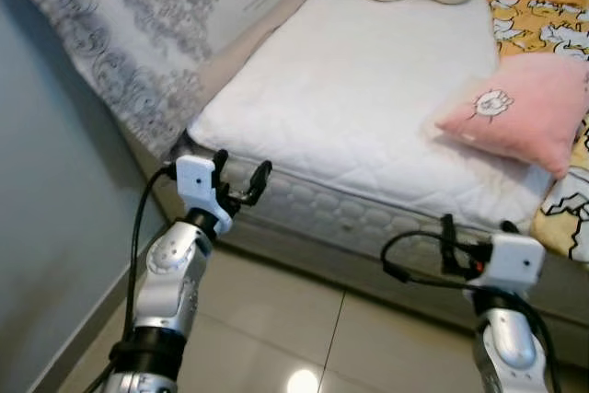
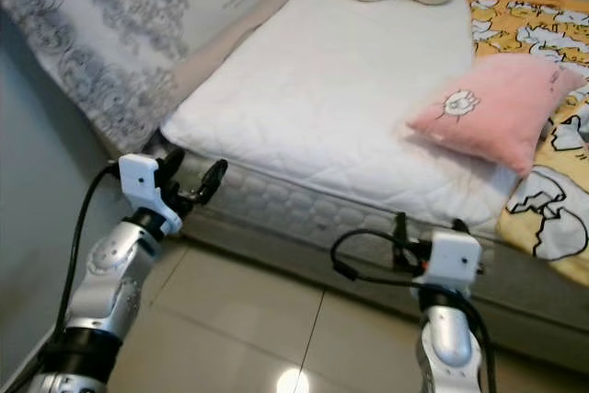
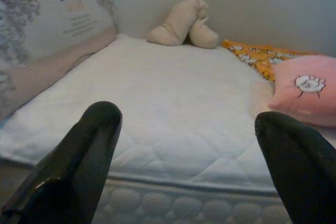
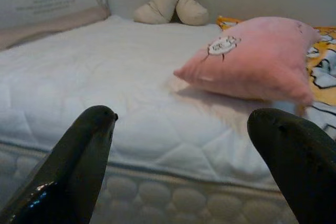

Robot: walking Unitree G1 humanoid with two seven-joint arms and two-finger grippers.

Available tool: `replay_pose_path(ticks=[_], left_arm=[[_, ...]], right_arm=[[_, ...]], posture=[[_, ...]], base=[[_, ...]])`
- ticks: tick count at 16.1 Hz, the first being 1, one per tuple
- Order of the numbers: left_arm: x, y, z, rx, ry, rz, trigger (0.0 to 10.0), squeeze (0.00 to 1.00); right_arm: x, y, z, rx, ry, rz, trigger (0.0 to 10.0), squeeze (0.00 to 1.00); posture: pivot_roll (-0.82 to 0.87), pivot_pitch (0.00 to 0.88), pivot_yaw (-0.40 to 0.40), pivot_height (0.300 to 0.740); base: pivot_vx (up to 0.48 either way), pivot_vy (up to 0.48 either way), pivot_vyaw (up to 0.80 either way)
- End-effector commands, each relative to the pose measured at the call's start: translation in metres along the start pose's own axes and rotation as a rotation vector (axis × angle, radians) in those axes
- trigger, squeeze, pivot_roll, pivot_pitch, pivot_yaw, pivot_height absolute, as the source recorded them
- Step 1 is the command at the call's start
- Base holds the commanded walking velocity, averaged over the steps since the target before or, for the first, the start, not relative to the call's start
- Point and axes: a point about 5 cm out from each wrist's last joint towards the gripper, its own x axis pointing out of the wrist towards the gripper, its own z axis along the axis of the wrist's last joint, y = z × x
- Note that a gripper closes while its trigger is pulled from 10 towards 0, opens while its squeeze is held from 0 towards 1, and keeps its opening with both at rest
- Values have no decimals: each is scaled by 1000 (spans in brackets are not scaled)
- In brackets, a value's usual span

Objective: Clean up the room

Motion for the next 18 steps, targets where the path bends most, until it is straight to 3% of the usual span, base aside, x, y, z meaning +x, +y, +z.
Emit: replay_pose_path(ticks=[1,7,14,18], left_arm=[[4,-9,-3,-9,23,-21,10000,0],[7,-19,-11,-6,57,-73,10000,0],[11,-26,-17,12,81,-135,10000,0],[18,-26,-16,13,84,-147,10000,0]], right_arm=[[6,1,7,5,-20,3,10000,0],[12,6,18,2,-47,36,10000,0],[5,7,14,-9,-23,38,10000,0],[4,5,18,-20,-35,23,10000,0]], posture=[[-154,0,71,740],[-181,0,87,740],[-215,0,120,740],[-230,0,131,740]], base=[[270,-394,0],[274,-391,0],[0,-465,-417],[0,-472,0]])
